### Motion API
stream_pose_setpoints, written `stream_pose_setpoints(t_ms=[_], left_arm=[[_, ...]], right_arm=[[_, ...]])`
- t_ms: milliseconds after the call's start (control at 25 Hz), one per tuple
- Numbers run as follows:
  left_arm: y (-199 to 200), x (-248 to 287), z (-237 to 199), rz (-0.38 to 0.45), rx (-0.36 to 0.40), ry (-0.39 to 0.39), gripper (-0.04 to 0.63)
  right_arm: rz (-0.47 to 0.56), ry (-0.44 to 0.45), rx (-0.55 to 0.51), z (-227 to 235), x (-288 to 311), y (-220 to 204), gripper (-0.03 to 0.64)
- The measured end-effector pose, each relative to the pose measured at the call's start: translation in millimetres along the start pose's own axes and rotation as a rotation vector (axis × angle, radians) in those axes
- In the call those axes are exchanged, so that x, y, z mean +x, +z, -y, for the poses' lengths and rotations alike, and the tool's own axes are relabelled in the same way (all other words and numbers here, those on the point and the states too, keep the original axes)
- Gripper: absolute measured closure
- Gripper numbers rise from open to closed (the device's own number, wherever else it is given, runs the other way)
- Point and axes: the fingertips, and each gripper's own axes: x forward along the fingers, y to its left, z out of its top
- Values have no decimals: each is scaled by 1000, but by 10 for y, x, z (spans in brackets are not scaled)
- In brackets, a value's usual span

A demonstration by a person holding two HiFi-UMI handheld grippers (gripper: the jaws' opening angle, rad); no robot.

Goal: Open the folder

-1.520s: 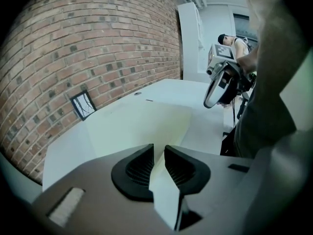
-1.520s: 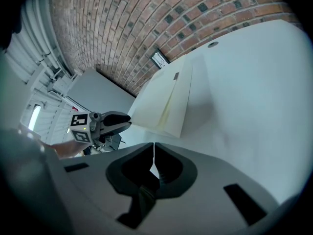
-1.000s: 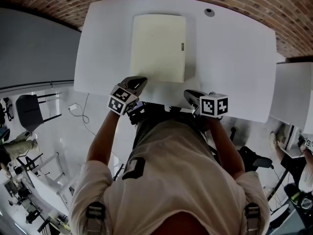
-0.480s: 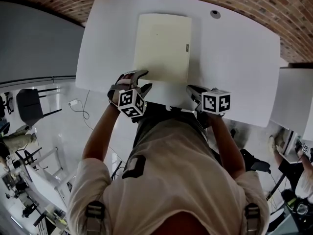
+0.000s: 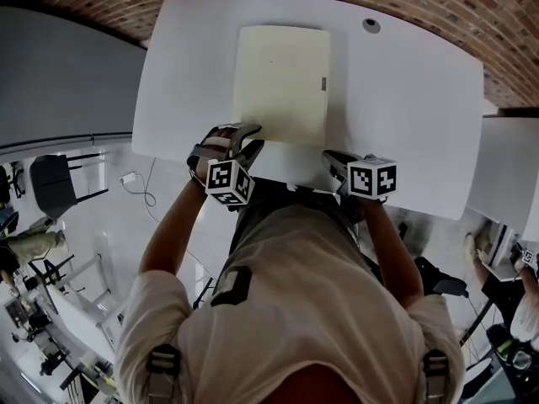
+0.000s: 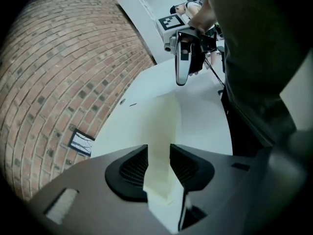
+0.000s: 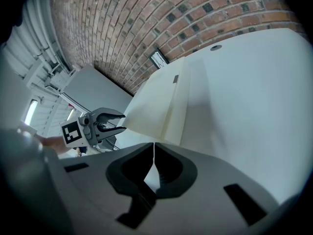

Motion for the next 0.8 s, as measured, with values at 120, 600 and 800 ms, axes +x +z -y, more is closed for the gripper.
stream_pose_setpoints(t_ms=[120,600,800], left_arm=[[7,24,26,-4,52,13,470],[-4,84,69,41,-60,-39,534],[-19,111,74,65,-171,-73,538]], right_arm=[[-2,1,4,-11,11,-12,611],[6,4,21,-70,28,-54,611],[9,17,41,-95,37,-81,611]])
